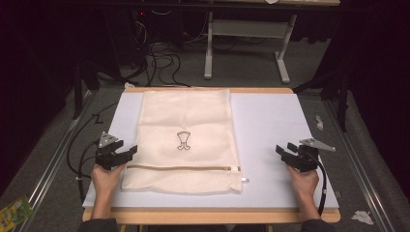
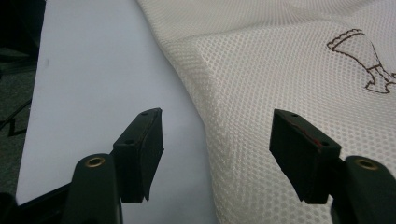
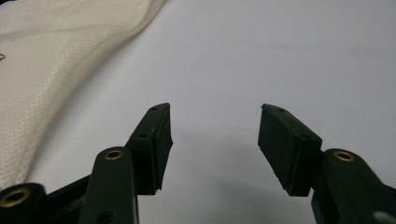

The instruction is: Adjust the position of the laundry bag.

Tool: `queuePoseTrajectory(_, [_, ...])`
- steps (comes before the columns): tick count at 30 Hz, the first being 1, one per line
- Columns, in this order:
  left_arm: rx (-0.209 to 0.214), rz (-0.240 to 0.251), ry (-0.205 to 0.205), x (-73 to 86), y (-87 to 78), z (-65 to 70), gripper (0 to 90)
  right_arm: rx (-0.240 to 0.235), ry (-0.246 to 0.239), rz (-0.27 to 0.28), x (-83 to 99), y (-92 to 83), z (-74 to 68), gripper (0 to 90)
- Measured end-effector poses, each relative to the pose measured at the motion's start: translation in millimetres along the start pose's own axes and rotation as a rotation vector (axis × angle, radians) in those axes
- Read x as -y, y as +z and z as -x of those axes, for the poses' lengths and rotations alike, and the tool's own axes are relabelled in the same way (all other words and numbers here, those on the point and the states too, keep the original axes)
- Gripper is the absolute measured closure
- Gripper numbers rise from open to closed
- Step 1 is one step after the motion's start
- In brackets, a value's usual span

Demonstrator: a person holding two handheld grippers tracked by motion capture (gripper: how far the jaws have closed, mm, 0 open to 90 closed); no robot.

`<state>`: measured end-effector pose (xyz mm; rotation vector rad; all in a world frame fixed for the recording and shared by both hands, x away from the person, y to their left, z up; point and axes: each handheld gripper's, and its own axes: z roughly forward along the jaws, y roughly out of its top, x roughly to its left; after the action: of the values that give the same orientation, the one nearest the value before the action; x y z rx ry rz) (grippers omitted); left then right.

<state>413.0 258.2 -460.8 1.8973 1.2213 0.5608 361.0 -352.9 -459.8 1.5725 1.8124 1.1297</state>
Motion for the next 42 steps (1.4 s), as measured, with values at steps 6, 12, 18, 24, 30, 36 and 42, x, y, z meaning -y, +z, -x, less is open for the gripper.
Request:
queuePoseTrajectory(6, [0.035, -0.039, -0.015, -4.3, 1.0, 2.1, 37.5, -0.056, -0.032, -0.021, -5.8, 7.6, -15.9, 53.9])
queuePoseTrajectory(12, [0.029, -0.082, -0.023, -4.4, 6.4, 4.5, 37.5, -0.132, -0.049, -0.071, -11.8, 14.8, -37.1, 58.6])
queuePoseTrajectory(18, [0.025, -0.101, -0.031, -6.5, 8.6, 7.2, 36.3, -0.175, -0.09, -0.106, -17.1, 29.6, -60.1, 54.8])
queuePoseTrajectory(24, [0.016, -0.129, -0.061, -10.3, 15.6, 6.7, 37.2, -0.227, -0.093, -0.11, -21.2, 36.5, -78.3, 44.3])
queuePoseTrajectory(30, [0.0, -0.153, -0.042, -14.0, 15.8, 11.2, 35.9, -0.269, -0.088, -0.166, -24.7, 50.4, -93.4, 43.1])
queuePoseTrajectory(36, [-0.008, -0.157, -0.049, -18.9, 11.6, 11.5, 35.2, -0.278, -0.112, -0.194, -32.8, 60.9, -110.4, 42.7])
queuePoseTrajectory(42, [-0.052, -0.15, -0.082, -17.1, 18.6, 15.5, 31.6, -0.268, -0.111, -0.222, -37.4, 71.4, -117.4, 43.6])
